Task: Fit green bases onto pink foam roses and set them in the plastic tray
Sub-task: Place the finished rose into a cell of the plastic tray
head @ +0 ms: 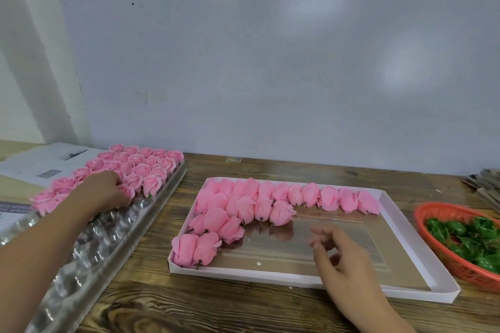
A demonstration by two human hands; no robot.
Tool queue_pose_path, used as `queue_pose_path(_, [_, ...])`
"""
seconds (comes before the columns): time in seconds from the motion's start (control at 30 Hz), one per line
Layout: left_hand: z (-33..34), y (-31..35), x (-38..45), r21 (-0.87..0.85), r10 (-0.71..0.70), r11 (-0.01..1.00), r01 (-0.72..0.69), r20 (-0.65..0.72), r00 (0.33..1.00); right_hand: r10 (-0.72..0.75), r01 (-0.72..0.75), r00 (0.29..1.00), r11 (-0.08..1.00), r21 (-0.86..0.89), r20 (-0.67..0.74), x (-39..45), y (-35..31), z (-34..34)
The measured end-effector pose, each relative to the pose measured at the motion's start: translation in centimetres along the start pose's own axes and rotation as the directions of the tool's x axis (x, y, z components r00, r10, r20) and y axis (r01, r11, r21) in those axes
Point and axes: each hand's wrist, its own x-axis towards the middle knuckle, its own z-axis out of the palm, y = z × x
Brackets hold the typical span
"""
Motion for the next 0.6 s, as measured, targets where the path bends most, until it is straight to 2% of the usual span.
queue_pose_path(0.27, [0.8, -0.9, 1.0, 0.075, 0.019, 0.997, -0.014, -0.062, 0.998, 0.0, 0.0, 1.0, 1.0, 0.015, -0.004, 0.0, 0.0, 0.0])
queue_pose_path(0.6, [1.4, -1.3, 1.9, 0.126, 0.049, 0.991, -0.041, -0.066, 0.997, 0.009, -0.009, 1.0, 1.0, 0.014, 0.002, 0.0, -0.2, 0.0])
